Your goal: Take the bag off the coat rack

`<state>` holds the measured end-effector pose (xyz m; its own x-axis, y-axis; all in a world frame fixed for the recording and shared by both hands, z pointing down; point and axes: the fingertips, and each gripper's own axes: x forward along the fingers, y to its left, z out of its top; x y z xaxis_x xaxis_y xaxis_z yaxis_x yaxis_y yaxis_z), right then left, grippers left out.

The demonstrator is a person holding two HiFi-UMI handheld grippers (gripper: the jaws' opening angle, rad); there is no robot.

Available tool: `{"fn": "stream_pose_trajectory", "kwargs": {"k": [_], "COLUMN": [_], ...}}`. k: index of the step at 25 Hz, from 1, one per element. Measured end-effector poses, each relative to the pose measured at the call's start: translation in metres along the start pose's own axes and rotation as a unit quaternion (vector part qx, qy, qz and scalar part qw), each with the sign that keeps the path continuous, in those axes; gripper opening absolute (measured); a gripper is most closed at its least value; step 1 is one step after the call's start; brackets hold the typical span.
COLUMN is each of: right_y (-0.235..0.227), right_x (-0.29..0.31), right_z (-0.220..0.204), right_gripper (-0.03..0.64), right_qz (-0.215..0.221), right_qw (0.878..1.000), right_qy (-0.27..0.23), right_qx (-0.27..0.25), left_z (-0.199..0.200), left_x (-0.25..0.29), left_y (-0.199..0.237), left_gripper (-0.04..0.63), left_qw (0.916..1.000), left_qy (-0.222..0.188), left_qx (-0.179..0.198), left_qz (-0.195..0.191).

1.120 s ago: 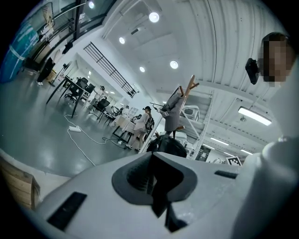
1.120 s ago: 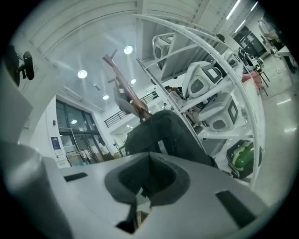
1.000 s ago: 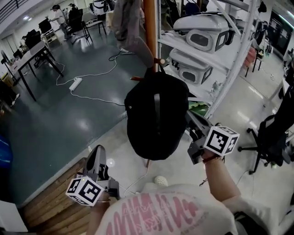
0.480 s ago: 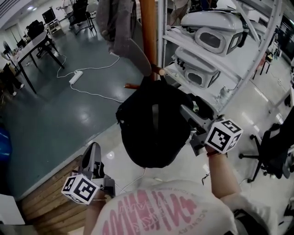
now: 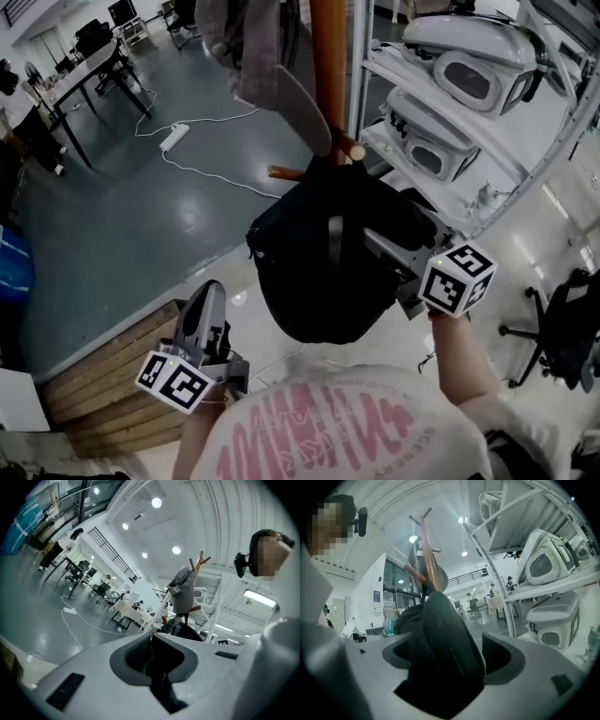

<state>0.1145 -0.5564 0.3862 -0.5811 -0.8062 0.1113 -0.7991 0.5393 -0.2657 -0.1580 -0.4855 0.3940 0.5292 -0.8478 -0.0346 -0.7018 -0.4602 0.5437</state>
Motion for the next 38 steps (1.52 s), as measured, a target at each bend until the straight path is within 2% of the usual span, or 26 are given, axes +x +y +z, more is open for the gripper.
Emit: {"fn": "stream_pose_trajectory", "kwargs": {"k": [1,3,6,8,11,16,19,21,23,25,27,31,34,38], "right_y": [-0.003,-0.008,-0.013,-0.013,-0.014,-0.009,-0.006,-0.003,0.0,0.002,0.001,0.002,0.001,0.002], "right_x": [0.002,0.006,0.009,0.012,0.013,0.017,0.02,0.022,0.025,0.027,0.027,0.028,0.028,0.028], "right_z": [-0.001,-0.006,-0.012,-0.013,-0.015,-0.02,-0.022,-0.024,-0.026,-0.028,-0.028,-0.029,-0.029,-0.03], "right_gripper": [0.41,0.31,0.24,0.219,0.208,0.192,0.19,0.189,0.187,0.185,0.184,0.186,0.186,0.186], "right_qz": [-0.008,-0.028,-0.04,-0.038,-0.035,-0.024,-0.011,-0.003,-0.001,-0.002,-0.003,-0.001,-0.002,0.001], "right_qw": [1.0,0.999,0.997,0.996,0.995,0.994,0.994,0.994,0.994,0.994,0.994,0.994,0.994,0.994], "right_qy": [0.01,0.035,0.062,0.074,0.083,0.1,0.102,0.102,0.103,0.104,0.104,0.101,0.102,0.103], "right_qx": [-0.003,-0.017,-0.036,-0.04,-0.039,-0.046,-0.037,-0.031,-0.029,-0.027,-0.025,-0.029,-0.027,-0.029], "left_z": [0.0,0.003,0.01,0.016,0.02,0.012,0.008,0.002,-0.004,-0.006,-0.004,0.002,-0.001,-0.013], "left_x": [0.002,0.005,0.014,0.022,0.033,0.048,0.061,0.073,0.086,0.098,0.107,0.115,0.118,0.123], "left_y": [-0.005,-0.012,-0.018,-0.025,-0.033,-0.034,-0.038,-0.048,-0.059,-0.065,-0.062,-0.051,-0.05,-0.051], "left_gripper": [0.004,0.005,0.006,0.008,0.082,0.226,0.312,0.344,0.35,0.35,0.35,0.348,0.348,0.345], "left_qw": [0.9998,0.999,0.9978,0.9963,0.9945,0.9936,0.9897,0.9829,0.9743,0.9677,0.9674,0.9745,0.9697,0.9559], "left_qy": [-0.004,-0.012,-0.023,-0.026,-0.024,0.008,0.027,0.051,0.07,0.073,0.062,0.026,0.027,0.067], "left_qx": [0.002,0.009,0.025,0.039,0.047,0.049,0.09,0.126,0.158,0.191,0.204,0.201,0.226,0.268], "left_qz": [-0.019,-0.042,-0.056,-0.072,-0.09,-0.102,-0.107,-0.124,-0.144,-0.148,-0.136,-0.096,-0.089,-0.098]}}
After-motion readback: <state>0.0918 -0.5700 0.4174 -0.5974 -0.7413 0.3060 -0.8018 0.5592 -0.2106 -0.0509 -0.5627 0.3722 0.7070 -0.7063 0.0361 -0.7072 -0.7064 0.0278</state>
